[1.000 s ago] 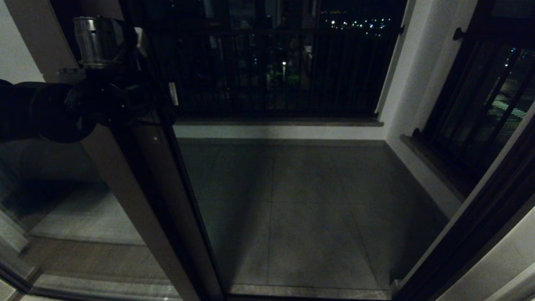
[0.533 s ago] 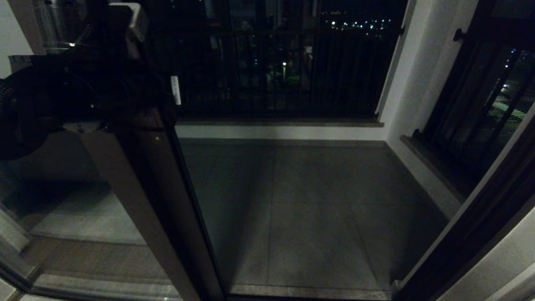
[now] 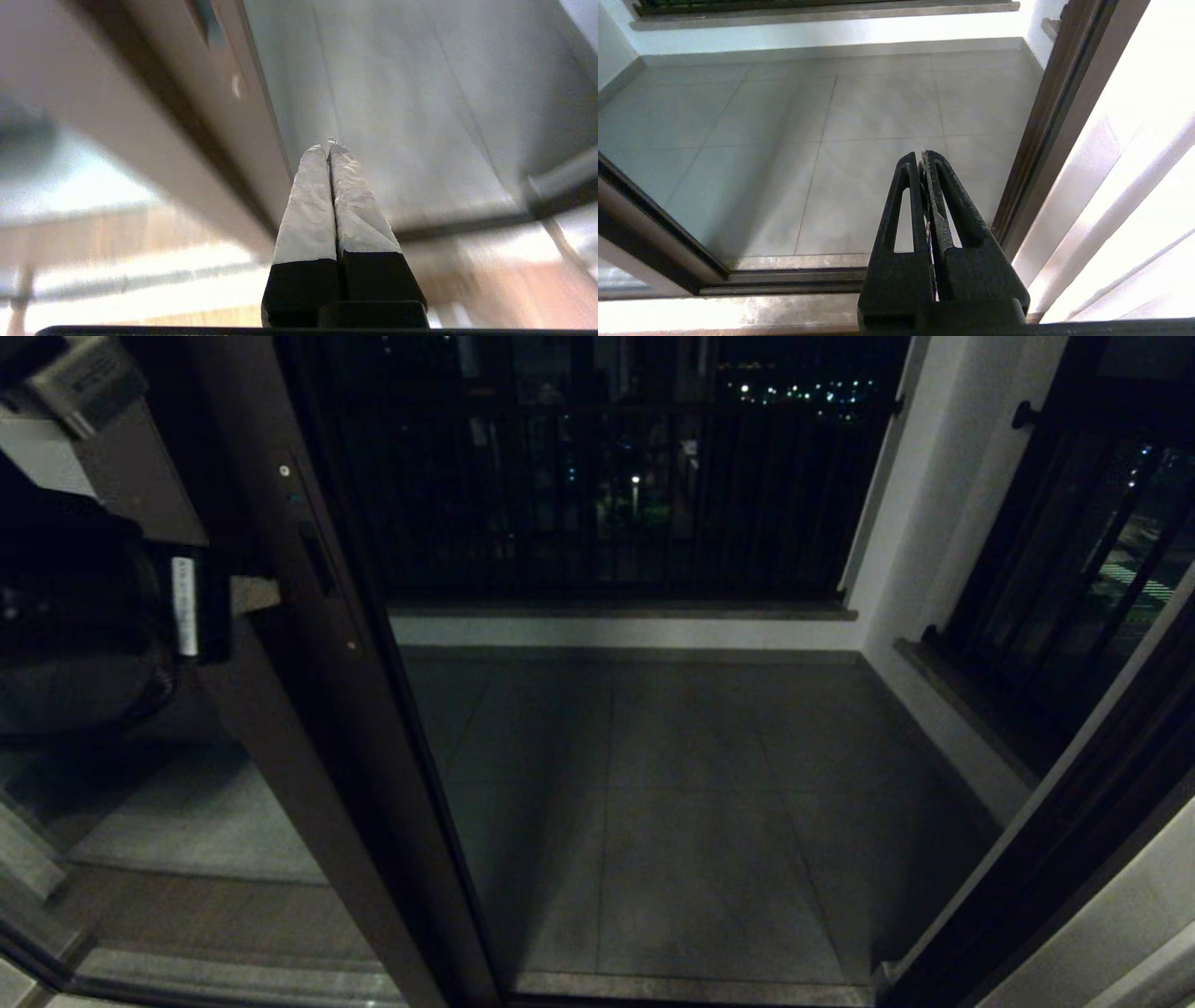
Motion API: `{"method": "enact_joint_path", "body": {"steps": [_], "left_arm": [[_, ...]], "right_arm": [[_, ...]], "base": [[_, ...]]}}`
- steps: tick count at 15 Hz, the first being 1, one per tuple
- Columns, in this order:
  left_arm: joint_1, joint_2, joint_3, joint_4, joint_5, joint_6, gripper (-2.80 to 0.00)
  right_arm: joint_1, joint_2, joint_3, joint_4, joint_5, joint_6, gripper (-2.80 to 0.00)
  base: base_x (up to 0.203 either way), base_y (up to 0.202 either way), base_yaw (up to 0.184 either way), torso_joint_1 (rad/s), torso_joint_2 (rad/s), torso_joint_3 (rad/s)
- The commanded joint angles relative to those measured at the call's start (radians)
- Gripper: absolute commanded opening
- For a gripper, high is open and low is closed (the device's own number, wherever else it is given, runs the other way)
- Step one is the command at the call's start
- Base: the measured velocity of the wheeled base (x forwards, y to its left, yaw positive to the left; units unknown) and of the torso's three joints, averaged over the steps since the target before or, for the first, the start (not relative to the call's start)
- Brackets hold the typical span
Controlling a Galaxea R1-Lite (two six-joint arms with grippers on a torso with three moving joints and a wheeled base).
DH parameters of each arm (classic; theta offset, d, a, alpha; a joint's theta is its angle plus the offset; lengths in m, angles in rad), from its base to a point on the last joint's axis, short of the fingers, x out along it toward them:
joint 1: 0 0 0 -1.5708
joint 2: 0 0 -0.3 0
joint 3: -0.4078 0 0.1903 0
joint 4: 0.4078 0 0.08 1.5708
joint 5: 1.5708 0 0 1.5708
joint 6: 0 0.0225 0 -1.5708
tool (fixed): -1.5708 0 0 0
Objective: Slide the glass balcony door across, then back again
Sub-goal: Close the slid door
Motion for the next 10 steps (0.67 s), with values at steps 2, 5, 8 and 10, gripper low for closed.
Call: {"method": "enact_joint_path", "body": {"steps": [2,5,8,10], "left_arm": [[0.012,-0.048,-0.184,0.356,-0.018,-0.079,-2.8],[0.025,0.007,-0.251,0.399,-0.021,-0.161,0.0],[0.067,0.057,-0.251,0.374,-0.039,-0.189,0.0],[0.123,0.088,-0.254,0.333,-0.14,-0.179,0.0]], "right_arm": [[0.0,0.0,0.0,0.0,0.0,0.0,-2.8],[0.0,0.0,0.0,0.0,0.0,0.0,-2.8],[0.0,0.0,0.0,0.002,0.0,0.0,-2.8],[0.0,0.0,0.0,0.0,0.0,0.0,-2.8]], "base": [[0.0,0.0,0.0,0.0,0.0,0.0],[0.0,0.0,0.0,0.0,0.0,0.0],[0.0,0.0,0.0,0.0,0.0,0.0],[0.0,0.0,0.0,0.0,0.0,0.0]]}}
